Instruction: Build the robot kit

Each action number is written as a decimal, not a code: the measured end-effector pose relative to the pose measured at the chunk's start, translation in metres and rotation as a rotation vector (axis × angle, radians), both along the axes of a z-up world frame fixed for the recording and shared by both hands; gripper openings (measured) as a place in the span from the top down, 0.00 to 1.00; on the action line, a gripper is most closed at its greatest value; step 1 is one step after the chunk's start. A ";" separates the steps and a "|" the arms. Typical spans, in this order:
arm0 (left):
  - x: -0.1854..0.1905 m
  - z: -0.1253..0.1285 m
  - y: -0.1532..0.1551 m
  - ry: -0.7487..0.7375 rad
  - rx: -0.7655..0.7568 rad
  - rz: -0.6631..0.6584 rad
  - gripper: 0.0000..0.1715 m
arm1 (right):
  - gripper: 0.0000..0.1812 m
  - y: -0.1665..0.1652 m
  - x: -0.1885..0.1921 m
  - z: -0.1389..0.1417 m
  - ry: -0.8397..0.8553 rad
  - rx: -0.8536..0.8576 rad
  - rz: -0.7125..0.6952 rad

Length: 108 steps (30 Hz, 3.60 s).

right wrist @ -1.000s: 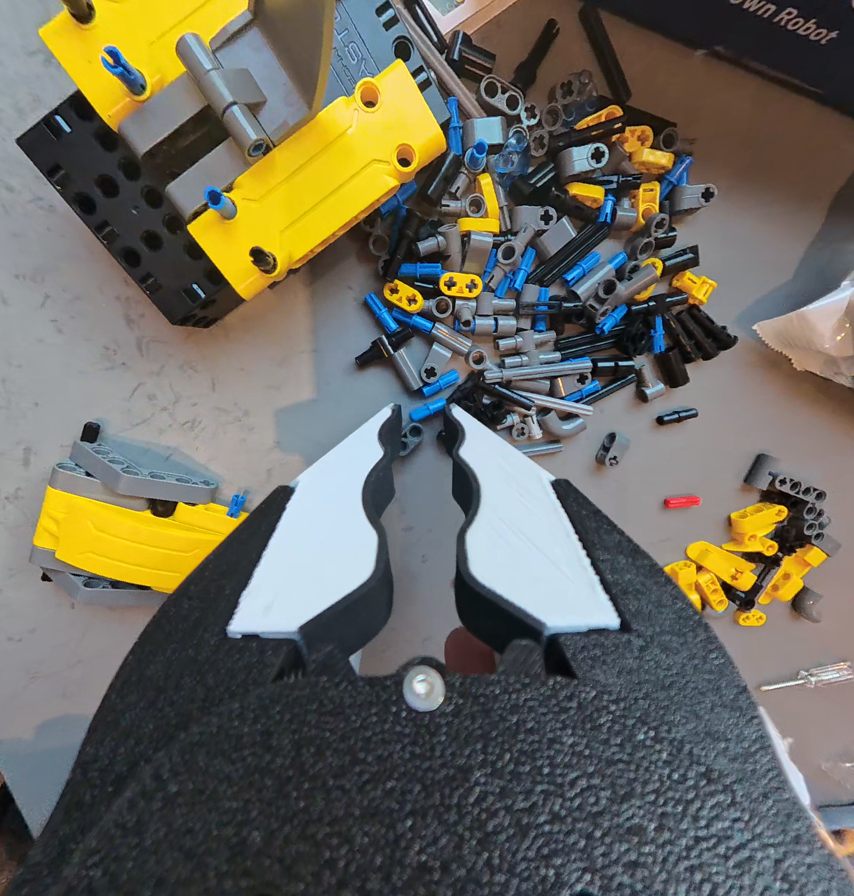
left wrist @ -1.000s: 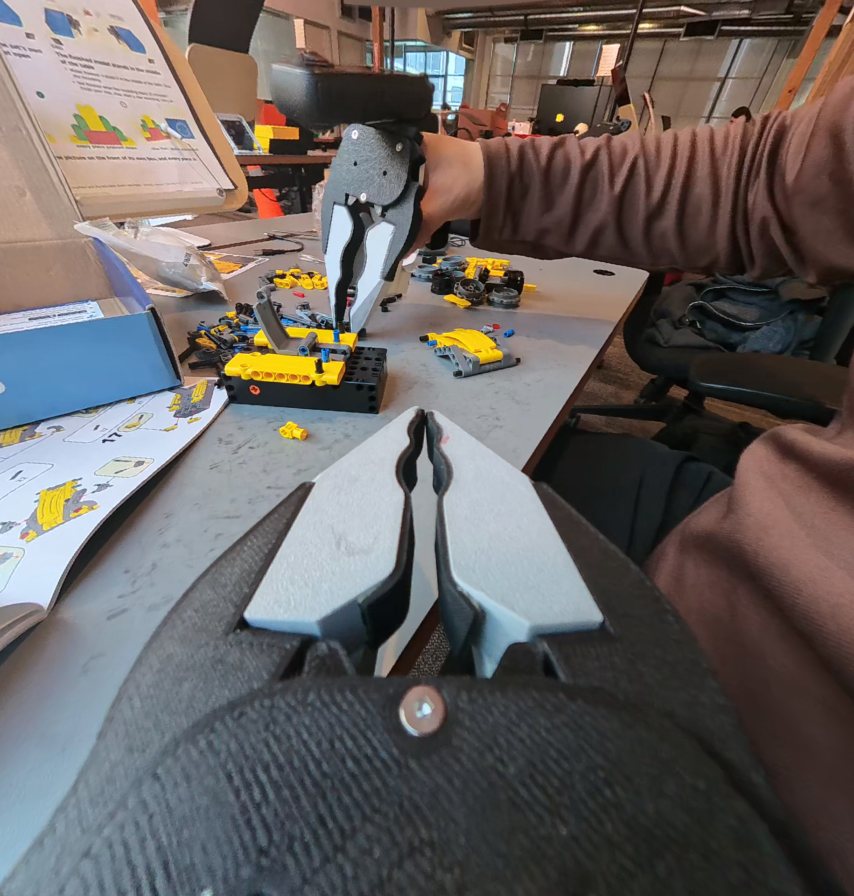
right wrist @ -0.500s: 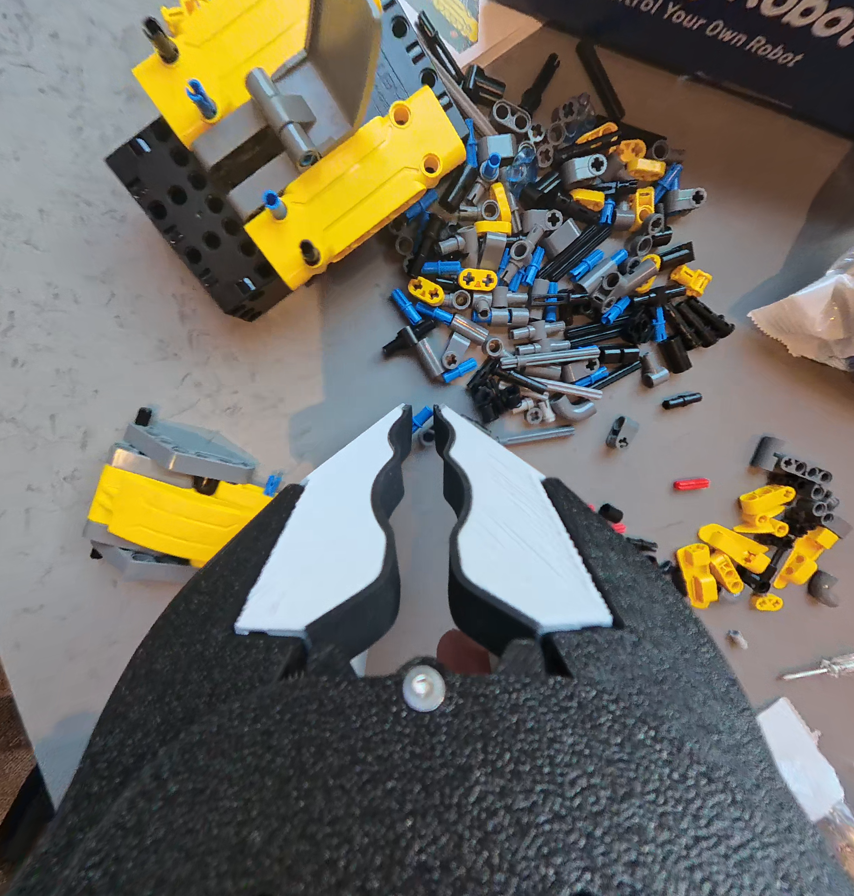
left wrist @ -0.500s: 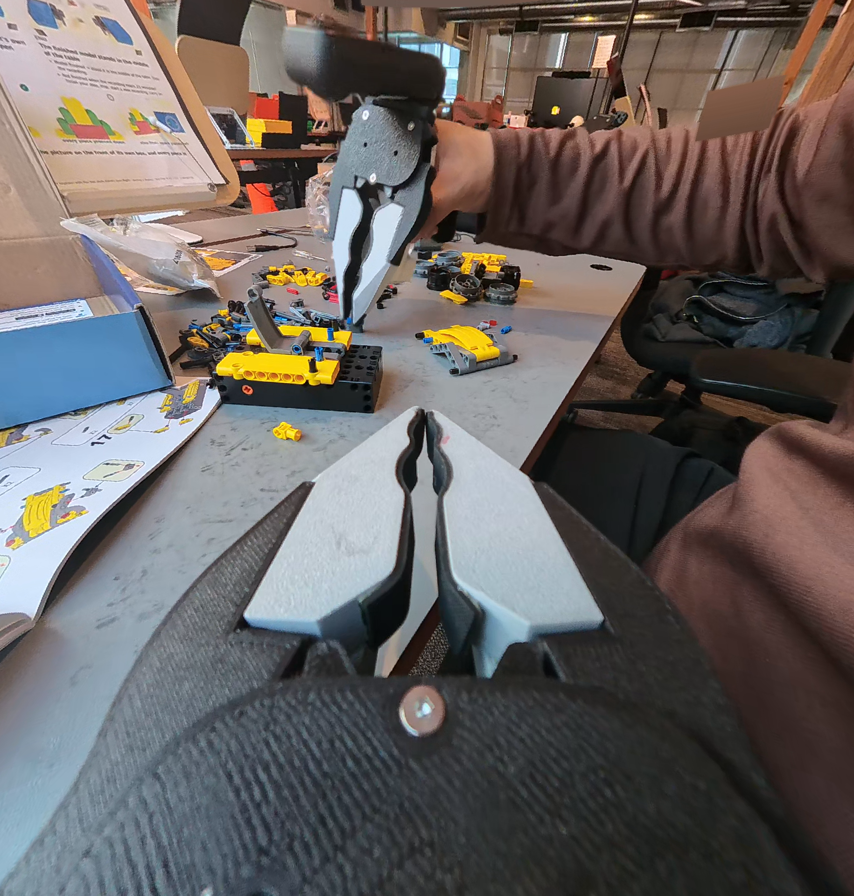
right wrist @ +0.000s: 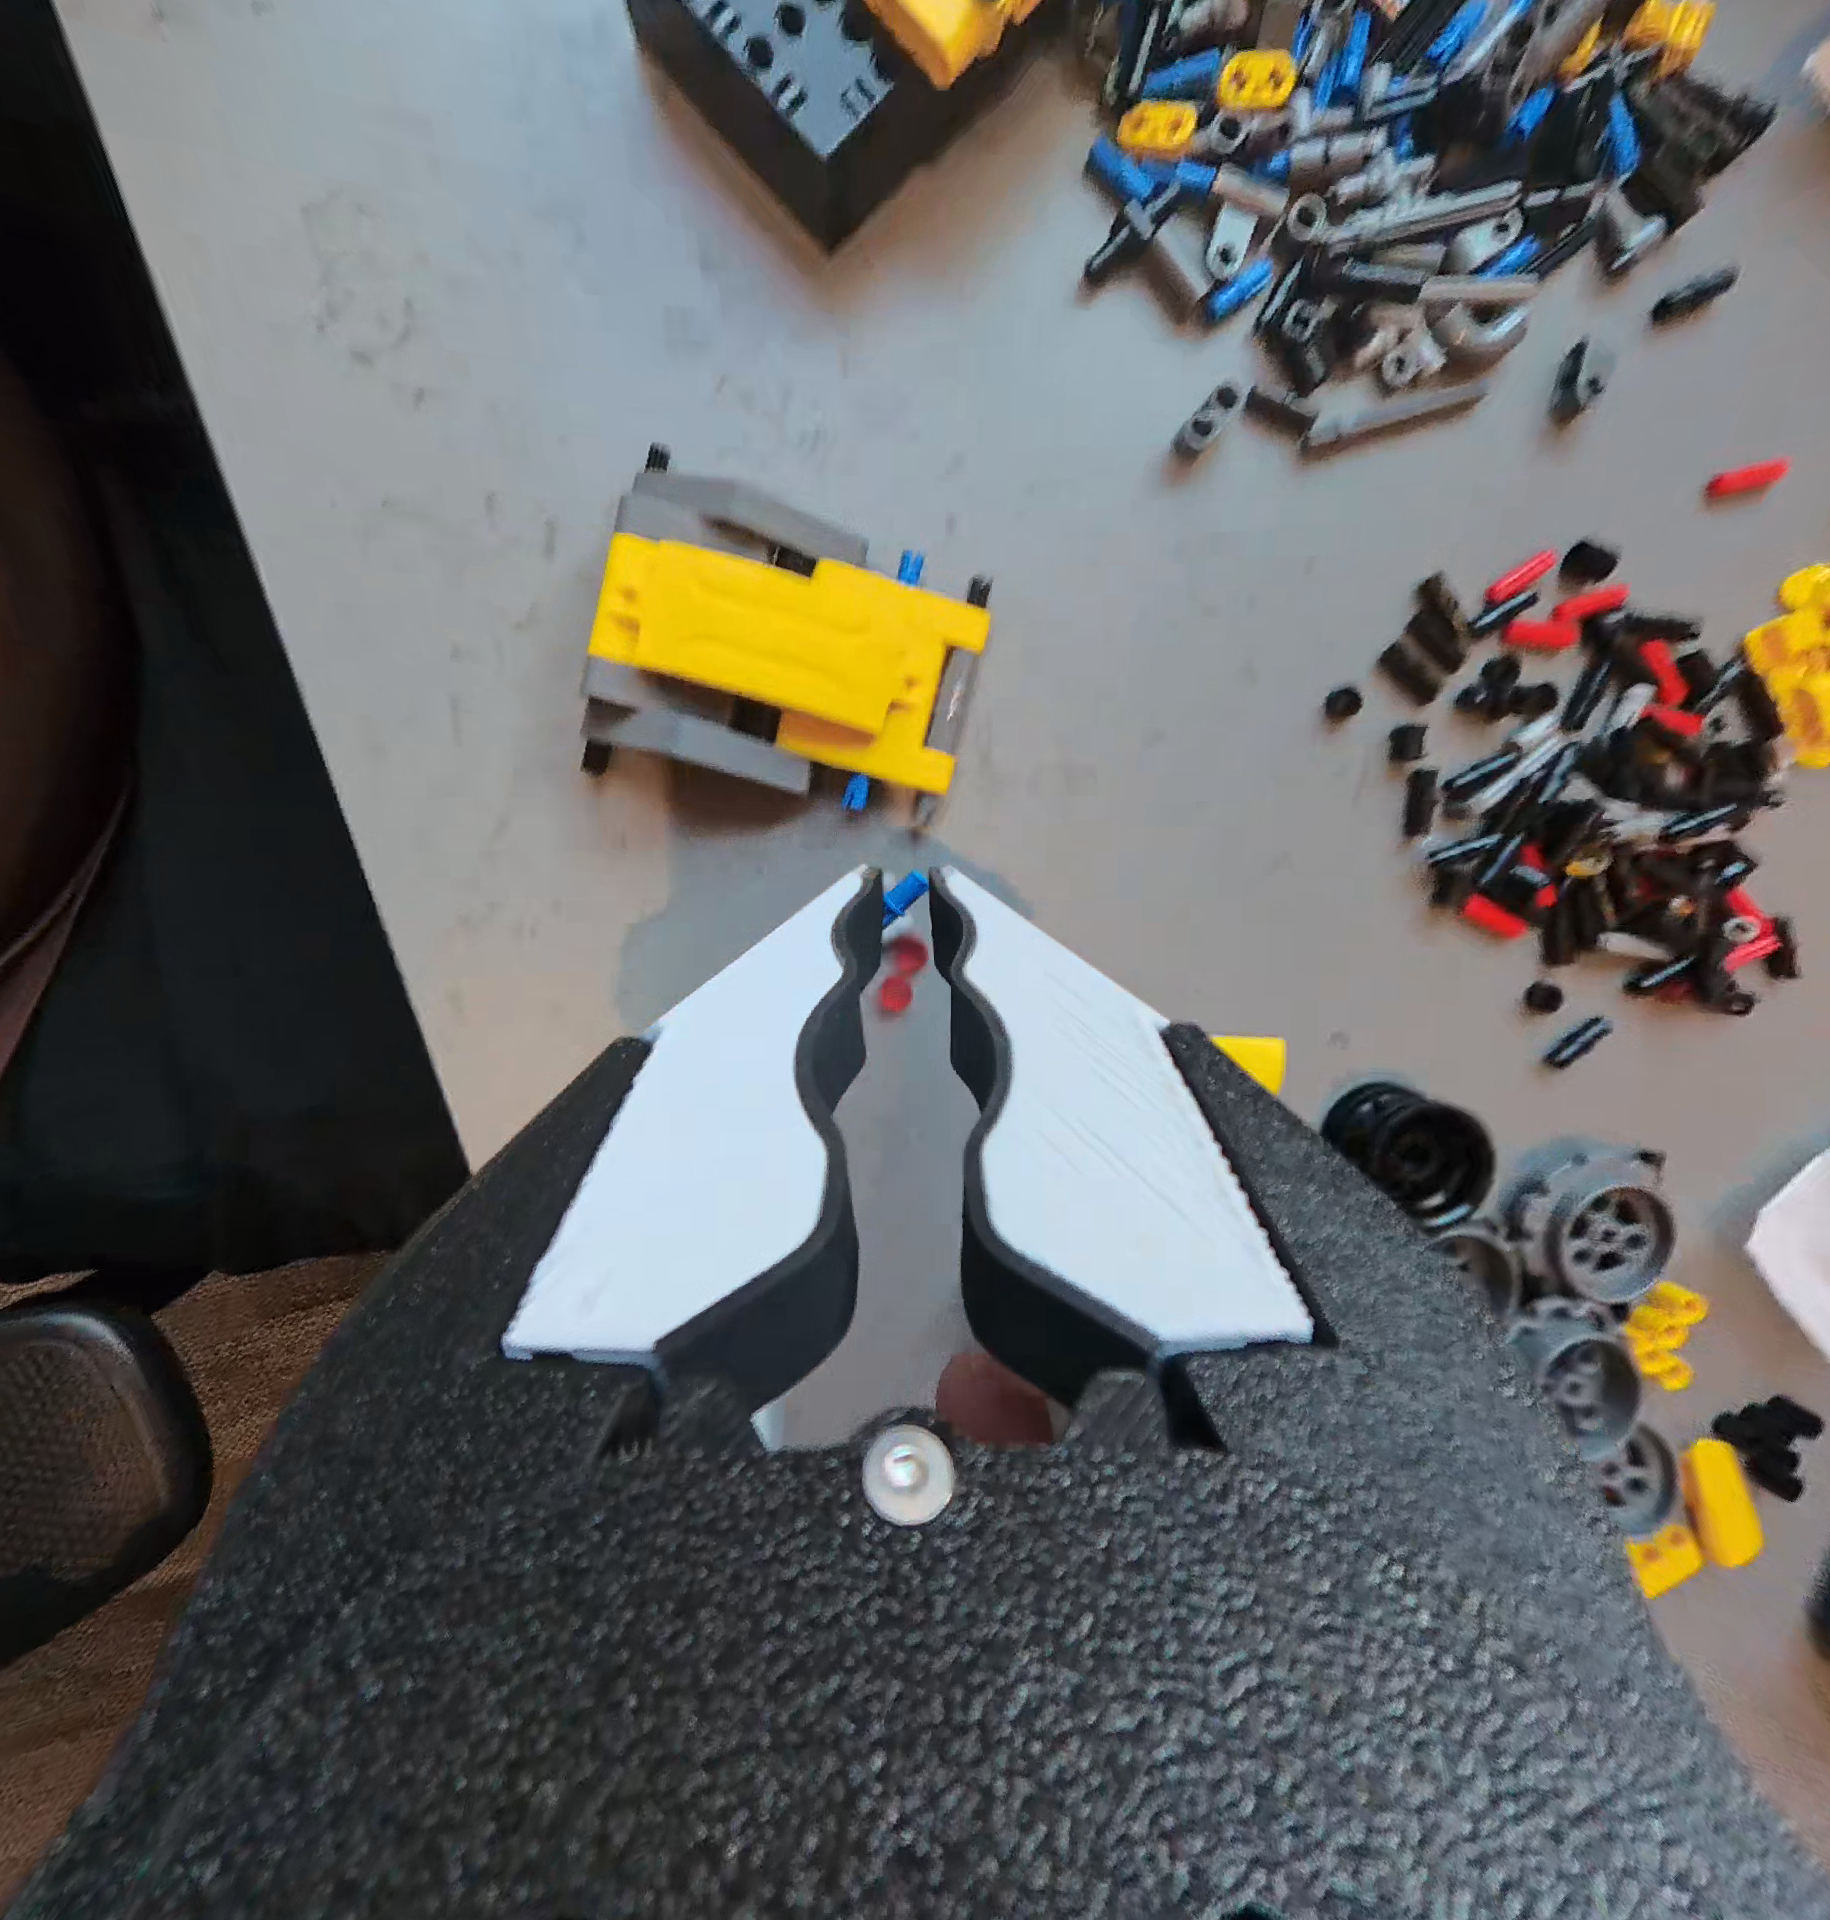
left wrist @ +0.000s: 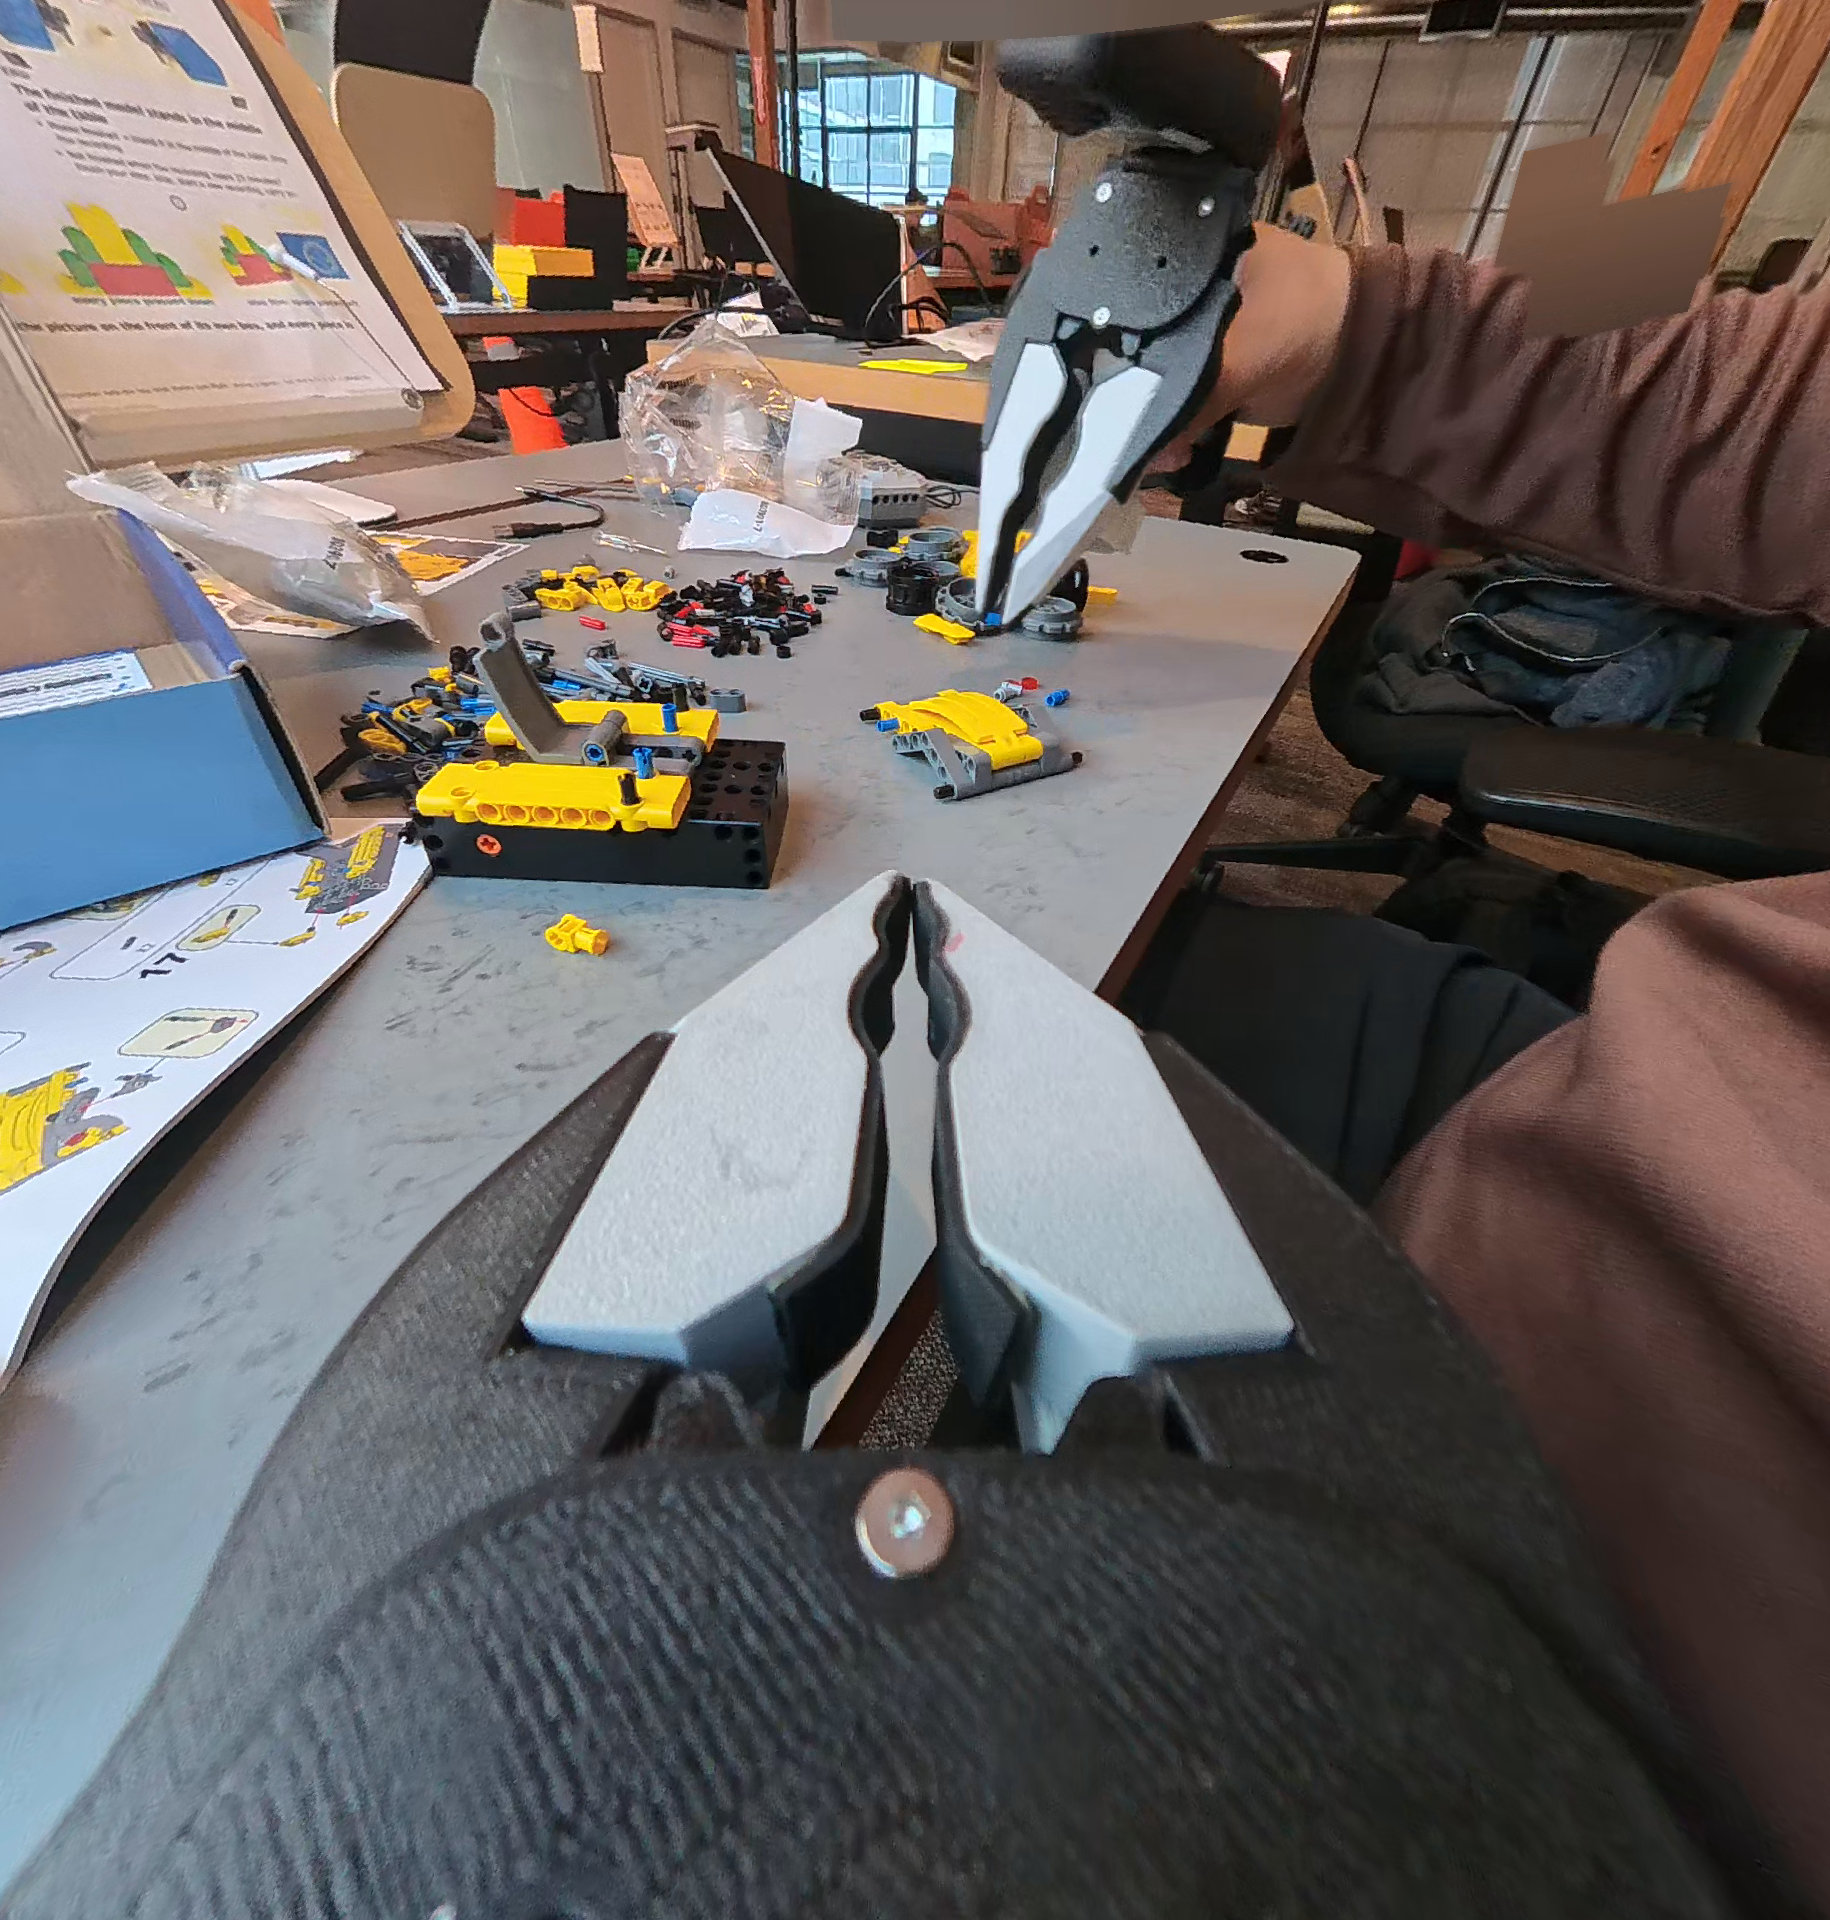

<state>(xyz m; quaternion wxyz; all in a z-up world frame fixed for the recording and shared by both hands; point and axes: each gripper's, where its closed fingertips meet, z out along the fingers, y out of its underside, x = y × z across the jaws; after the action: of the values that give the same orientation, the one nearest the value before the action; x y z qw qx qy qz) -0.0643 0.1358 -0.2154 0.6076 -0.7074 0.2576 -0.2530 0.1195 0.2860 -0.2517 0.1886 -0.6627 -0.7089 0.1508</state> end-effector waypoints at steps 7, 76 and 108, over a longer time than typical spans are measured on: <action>0.011 -0.001 0.002 0.019 0.000 -0.030 1.00 | 0.95 -0.013 0.014 -0.019 -0.030 -0.010 0.009; 0.032 -0.010 -0.005 0.058 -0.015 -0.092 1.00 | 0.98 -0.034 0.016 0.002 0.616 -0.166 -0.368; 0.028 -0.005 -0.016 -0.001 -0.015 -0.113 1.00 | 1.00 0.047 -0.009 0.068 0.717 0.505 -0.573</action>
<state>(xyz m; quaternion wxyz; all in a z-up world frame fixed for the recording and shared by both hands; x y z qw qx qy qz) -0.0363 0.1197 -0.2204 0.5870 -0.6962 0.2952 -0.2891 0.1107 0.3328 -0.1834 0.6070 -0.6707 -0.4044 0.1350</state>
